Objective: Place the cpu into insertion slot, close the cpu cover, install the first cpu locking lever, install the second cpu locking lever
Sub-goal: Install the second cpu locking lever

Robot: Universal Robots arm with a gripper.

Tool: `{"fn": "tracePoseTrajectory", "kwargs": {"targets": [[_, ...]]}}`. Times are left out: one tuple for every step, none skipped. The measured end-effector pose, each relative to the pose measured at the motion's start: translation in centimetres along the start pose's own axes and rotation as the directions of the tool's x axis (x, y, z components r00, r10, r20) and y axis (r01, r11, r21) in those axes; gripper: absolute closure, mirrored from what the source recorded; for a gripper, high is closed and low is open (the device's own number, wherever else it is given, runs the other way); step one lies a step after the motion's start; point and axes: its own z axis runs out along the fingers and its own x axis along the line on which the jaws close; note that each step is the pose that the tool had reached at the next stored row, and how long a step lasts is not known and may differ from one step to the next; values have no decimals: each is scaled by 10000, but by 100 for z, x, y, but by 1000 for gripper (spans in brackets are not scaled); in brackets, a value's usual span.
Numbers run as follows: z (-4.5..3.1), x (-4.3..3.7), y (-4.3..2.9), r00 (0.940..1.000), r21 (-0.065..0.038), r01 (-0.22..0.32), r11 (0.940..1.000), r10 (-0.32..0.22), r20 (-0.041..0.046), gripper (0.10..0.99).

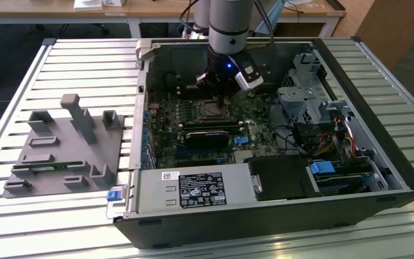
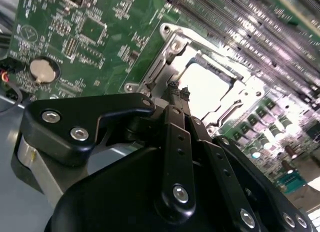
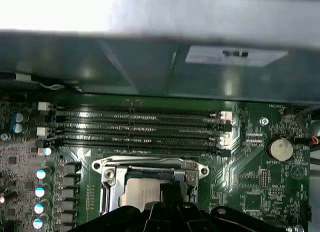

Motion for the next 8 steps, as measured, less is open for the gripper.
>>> {"fn": "tracePoseTrajectory", "kwargs": {"targets": [[-1,1,-17,10000,2,0,10000,0,0,980],[-1,1,-37,10000,1,-1,10000,1,1,980],[-2,2,-51,10000,0,-1,10000,1,1,980],[-3,2,-61,10000,1,-1,10000,1,0,980],[-3,2,-65,10000,1,-1,10000,1,0,980],[-9,2,-67,10000,5,-2,10000,2,-1,980],[-22,2,-67,10000,4,-1,10000,1,-1,980],[-38,1,-66,10000,3,-1,10000,1,-2,980]]}}
